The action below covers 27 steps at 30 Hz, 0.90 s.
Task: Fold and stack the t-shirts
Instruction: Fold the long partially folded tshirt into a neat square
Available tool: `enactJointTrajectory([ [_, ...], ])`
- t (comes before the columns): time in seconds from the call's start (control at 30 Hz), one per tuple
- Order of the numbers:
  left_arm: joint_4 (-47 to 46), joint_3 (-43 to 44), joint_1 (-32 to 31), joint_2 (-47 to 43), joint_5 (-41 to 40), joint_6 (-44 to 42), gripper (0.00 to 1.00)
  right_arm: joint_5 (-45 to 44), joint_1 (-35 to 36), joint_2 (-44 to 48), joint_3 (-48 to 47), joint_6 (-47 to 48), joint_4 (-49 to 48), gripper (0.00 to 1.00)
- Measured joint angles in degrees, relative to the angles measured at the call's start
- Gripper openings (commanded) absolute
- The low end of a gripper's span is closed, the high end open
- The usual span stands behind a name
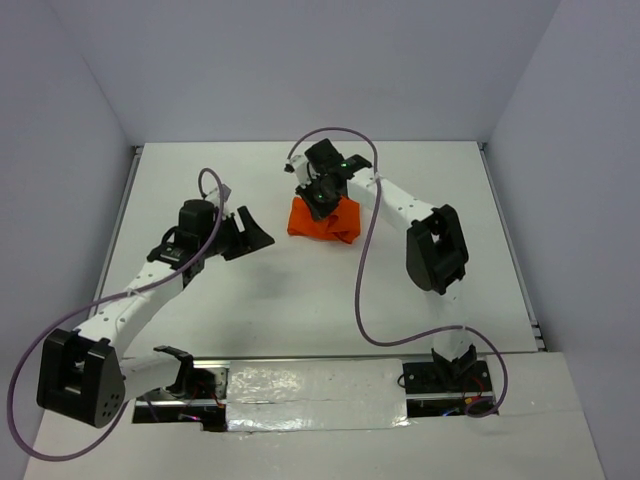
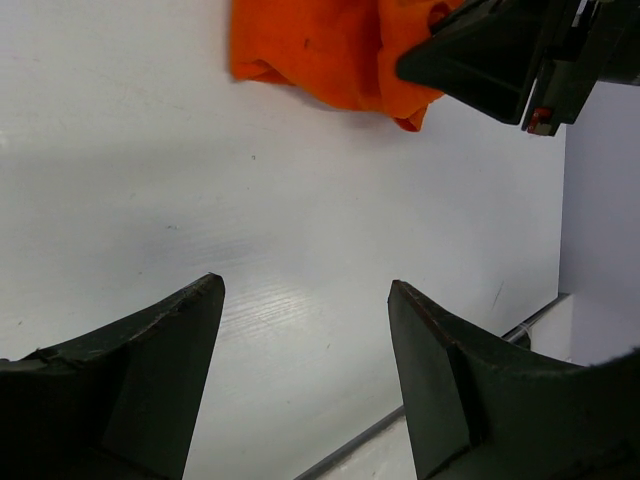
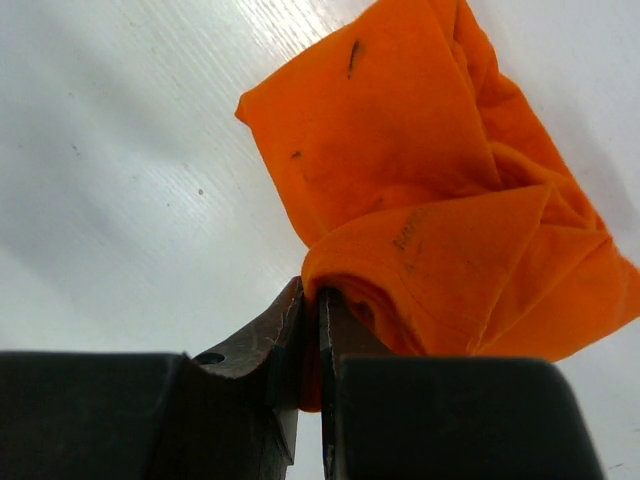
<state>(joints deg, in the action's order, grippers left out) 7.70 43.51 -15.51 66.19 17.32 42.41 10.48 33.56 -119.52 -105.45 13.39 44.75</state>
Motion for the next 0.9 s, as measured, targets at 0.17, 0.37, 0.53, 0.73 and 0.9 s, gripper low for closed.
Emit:
enactJointTrajectory([
  [0.17,0.5,-1.4,0.0,-1.8,-0.4,0.0,0.80,-1.4,1.5,-3.7,-6.0,-0.3,0.9,0.16],
  [0.37,1.5,-1.6,0.0,-3.5,-0.9,0.0,0.80,-1.7,1.7,-7.9,-11.6,-1.5,1.4,0.32],
  [0.53,2.1,-1.7,0.0,-4.2,-1.2,0.0,0.80,-0.8,2.0,-10.0,-11.8,-1.7,1.9,0.49],
  [0.73,2.8,-1.7,0.0,-4.2,-1.6,0.0,0.80,0.9,3.1,-11.3,-12.0,-1.7,2.1,0.57],
  [0.9,3.2,-1.7,0.0,-4.2,-1.8,0.0,0.80,1.4,3.9,-13.1,-15.6,-1.8,2.5,0.66],
])
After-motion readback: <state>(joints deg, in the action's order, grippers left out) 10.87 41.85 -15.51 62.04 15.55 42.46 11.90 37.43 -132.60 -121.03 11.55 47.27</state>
